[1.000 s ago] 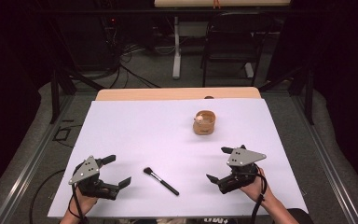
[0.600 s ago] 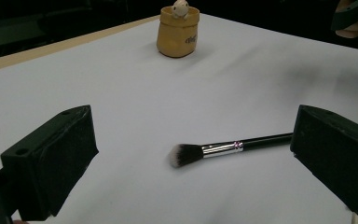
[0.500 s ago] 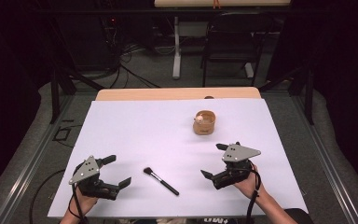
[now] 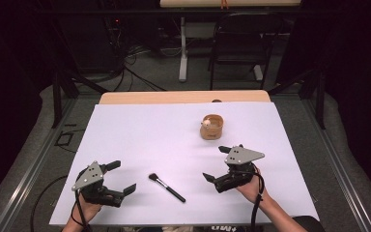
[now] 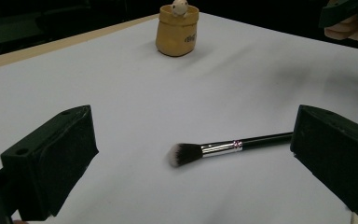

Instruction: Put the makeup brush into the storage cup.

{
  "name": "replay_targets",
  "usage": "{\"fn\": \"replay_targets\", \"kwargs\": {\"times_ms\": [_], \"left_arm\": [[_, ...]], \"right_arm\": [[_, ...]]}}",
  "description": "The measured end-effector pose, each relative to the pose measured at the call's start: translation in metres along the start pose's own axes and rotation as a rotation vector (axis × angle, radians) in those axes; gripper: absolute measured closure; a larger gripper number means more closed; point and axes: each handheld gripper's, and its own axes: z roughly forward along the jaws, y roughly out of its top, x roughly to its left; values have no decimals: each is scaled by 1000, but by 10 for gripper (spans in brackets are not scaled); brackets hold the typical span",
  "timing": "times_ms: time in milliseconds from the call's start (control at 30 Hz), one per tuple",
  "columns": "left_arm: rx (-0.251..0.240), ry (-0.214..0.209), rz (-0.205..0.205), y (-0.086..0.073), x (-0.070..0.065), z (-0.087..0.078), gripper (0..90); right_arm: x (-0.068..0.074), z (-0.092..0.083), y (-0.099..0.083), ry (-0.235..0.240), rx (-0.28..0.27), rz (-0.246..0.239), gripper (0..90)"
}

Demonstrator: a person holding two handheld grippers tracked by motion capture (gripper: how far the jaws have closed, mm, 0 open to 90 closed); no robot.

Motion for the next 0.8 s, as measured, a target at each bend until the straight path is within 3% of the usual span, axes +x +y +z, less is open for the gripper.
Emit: {"fn": "replay_targets", "kwargs": {"times_ms": [800], "left_arm": [[-9,1,4,0,-1,-1,2]], "right_arm": [[15,36,16,86,62,-2,4]]}}
